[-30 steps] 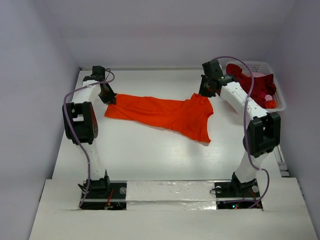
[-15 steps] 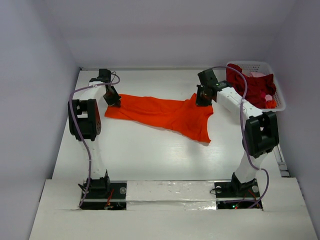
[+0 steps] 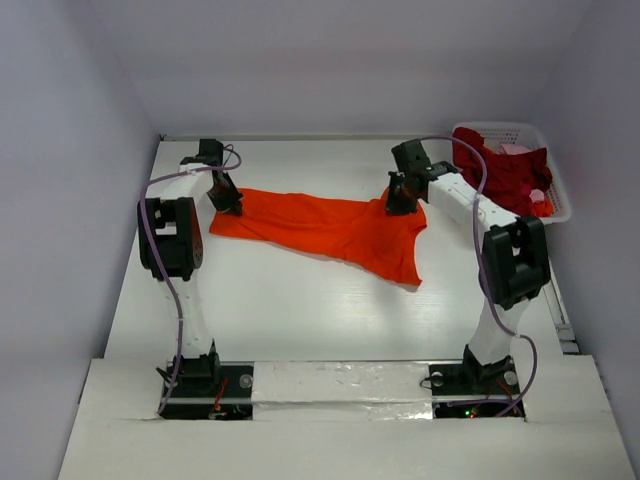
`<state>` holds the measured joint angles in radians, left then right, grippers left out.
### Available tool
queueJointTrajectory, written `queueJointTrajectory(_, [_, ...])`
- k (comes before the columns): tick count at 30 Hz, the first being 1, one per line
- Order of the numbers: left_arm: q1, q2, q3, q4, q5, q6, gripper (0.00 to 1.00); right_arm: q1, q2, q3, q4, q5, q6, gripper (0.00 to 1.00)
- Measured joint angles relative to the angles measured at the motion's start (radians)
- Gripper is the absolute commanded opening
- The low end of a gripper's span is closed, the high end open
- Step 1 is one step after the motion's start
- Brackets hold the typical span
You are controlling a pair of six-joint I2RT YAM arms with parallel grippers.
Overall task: Fold and stack the t-shirts
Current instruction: Fold the other side of the tshirt into a rectangle
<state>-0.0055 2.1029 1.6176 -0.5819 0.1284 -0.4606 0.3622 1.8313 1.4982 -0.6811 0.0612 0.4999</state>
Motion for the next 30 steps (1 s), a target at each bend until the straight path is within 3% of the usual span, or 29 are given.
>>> queueJointTrajectory(30, [-0.014, 0.027, 0.005, 0.010, 0.000, 0.000, 0.00, 0.025, 0.222, 0.013, 0.007, -0.172, 0.119, 0.00])
